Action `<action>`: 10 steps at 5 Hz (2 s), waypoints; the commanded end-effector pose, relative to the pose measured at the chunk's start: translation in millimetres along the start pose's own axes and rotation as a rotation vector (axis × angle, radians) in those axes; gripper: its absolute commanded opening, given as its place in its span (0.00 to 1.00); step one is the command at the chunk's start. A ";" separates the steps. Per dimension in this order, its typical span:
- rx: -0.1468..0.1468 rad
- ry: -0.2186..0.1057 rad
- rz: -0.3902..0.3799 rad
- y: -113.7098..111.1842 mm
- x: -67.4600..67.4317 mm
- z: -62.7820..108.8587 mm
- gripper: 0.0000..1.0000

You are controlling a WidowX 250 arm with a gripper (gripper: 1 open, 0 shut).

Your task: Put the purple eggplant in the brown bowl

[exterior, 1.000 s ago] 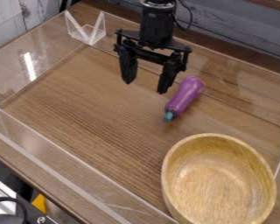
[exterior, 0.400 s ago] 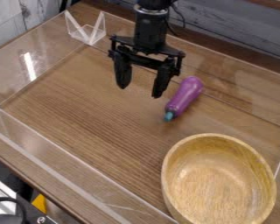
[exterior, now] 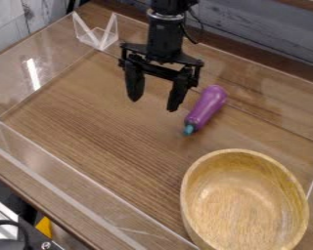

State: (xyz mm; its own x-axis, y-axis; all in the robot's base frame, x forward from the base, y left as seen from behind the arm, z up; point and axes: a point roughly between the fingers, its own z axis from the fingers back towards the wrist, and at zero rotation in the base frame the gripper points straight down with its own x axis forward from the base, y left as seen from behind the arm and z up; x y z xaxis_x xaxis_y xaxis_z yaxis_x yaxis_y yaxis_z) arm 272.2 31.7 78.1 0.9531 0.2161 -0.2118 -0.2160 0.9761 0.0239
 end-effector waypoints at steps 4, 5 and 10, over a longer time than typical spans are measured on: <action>-0.009 -0.024 0.020 6.1 4.3 -0.3 1.00; -0.018 -0.033 0.005 0.2 7.2 -1.3 1.00; -0.078 -0.125 -0.058 -51.6 35.1 -2.6 1.00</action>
State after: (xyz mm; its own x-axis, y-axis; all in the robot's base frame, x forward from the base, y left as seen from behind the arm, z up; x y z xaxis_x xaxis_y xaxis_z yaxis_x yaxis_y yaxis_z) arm 306.6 -11.1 52.0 0.9752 0.1667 -0.1454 -0.1758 0.9830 -0.0520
